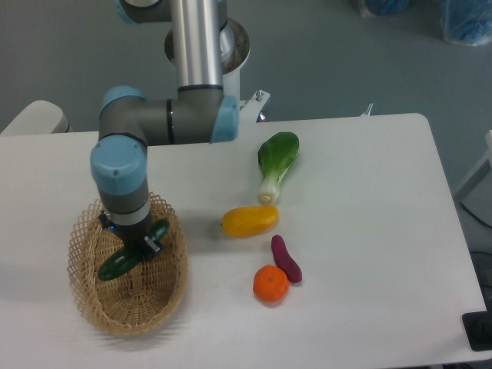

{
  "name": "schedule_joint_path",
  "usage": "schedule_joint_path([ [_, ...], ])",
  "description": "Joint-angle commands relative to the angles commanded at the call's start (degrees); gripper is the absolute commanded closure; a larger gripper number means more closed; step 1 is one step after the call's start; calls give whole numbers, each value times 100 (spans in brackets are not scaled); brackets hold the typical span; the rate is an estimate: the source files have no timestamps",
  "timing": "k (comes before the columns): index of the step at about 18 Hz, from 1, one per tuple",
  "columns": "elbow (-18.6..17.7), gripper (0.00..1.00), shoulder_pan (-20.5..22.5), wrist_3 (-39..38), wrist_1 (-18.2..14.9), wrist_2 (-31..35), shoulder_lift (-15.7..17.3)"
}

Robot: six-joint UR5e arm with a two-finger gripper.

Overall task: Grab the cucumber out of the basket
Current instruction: 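Lift the cucumber out of the basket and carry it toward the orange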

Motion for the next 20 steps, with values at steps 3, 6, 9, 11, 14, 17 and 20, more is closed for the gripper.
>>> schedule_joint_path([
  [3, 316, 82, 263, 166, -307, 9, -35],
  [6, 510, 82, 676, 798, -537, 26, -35],
  [9, 703, 82, 1045, 1238, -616, 26, -105],
  [11, 870, 82, 1282, 1502, -695, 35, -202],
  [14, 1256, 82, 1695, 1950, -774, 35, -491],
  [17, 1696, 82, 2170, 2731, -949, 44, -966],
  [20, 1943, 82, 2356, 3225, -977, 428, -1282],
])
